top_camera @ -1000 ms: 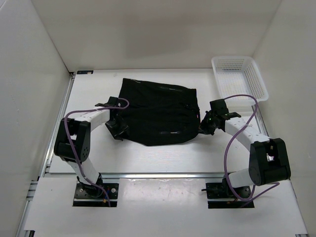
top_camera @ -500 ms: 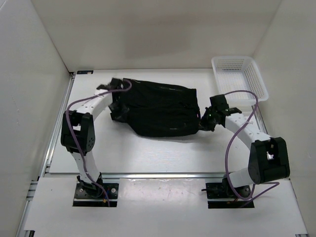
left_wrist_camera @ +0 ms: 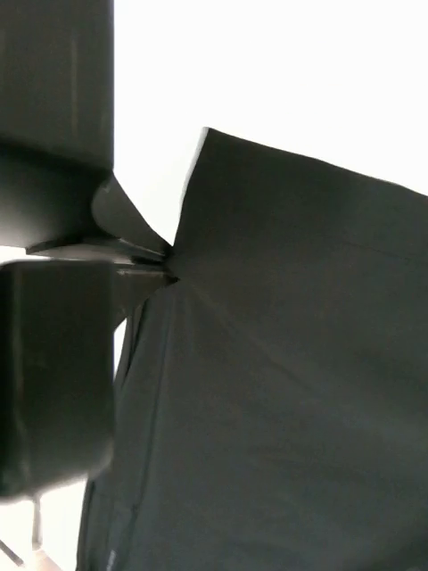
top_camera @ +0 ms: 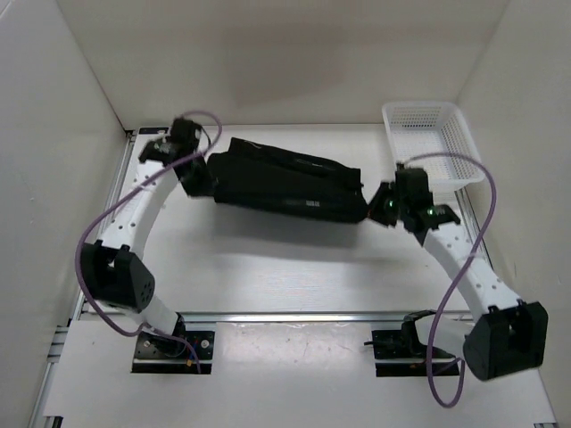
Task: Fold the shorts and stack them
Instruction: Flatten the shorts out
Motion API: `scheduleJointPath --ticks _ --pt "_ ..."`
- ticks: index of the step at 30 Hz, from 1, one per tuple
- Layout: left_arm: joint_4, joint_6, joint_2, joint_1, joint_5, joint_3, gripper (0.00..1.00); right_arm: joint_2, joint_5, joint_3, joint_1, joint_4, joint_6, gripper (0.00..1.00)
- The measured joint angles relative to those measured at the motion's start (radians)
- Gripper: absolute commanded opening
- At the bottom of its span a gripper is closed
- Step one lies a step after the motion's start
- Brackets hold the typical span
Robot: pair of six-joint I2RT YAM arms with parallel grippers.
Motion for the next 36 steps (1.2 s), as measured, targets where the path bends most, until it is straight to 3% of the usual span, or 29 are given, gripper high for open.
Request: scheduleJointPath --ticks 1,2,4,5,6,8,13,15,17,19,20,25,31,36 --pt "0.013 -0.004 -0.037 -0.010 0.022 -0.127 0.31 -0.050 0.005 -0.096 0.002 -0.009 0.008 0.46" --pt "0.024 -0.002 -0.059 -0.015 0.042 -0.227 0.38 -0.089 0.014 -0.177 0.002 -0.022 0.019 0.52" --pt "0.027 -0.007 -0.063 -0.016 0.061 -0.397 0.59 -0.141 0.050 -0.300 -0.002 -0.074 0.041 0.57" --pt "0.027 -0.010 -0.056 -0.014 0.067 -0.450 0.82 -0.153 0.064 -0.332 -0.005 -0.100 0.051 0.57" --pt "0.023 -0.012 -0.049 -0.014 0.070 -0.492 0.85 -0.160 0.079 -0.351 -0.008 -0.126 0.059 0.57" --pt "0.014 -0.030 -0.048 -0.011 0.074 -0.524 0.85 -0.166 0.098 -0.354 -0.009 -0.154 0.072 0.54" --pt "0.061 -0.070 -0.116 -0.008 0.072 -0.541 0.70 -0.180 0.111 -0.330 -0.009 -0.164 0.117 0.51" --pt "0.076 -0.098 -0.151 -0.003 0.065 -0.587 0.70 -0.191 0.082 -0.332 -0.010 -0.172 0.145 0.55" --pt "0.078 -0.132 -0.182 0.008 0.064 -0.659 0.76 -0.219 0.046 -0.357 -0.010 -0.161 0.175 0.68" --pt "0.085 -0.168 -0.204 0.034 0.063 -0.744 0.81 -0.260 0.004 -0.405 -0.010 -0.150 0.208 0.74" --pt "0.085 -0.184 -0.209 0.047 0.063 -0.783 0.88 -0.278 -0.014 -0.433 -0.010 -0.144 0.225 0.76" --pt "0.129 -0.235 -0.200 0.087 0.070 -0.883 0.89 -0.289 -0.076 -0.506 -0.010 -0.138 0.278 0.79" --pt "0.218 -0.246 -0.119 0.097 0.072 -0.873 0.90 -0.220 -0.112 -0.507 -0.011 -0.057 0.308 0.81" --pt "0.270 -0.246 -0.027 0.098 0.064 -0.830 0.83 -0.127 -0.119 -0.506 -0.011 0.012 0.318 0.81"
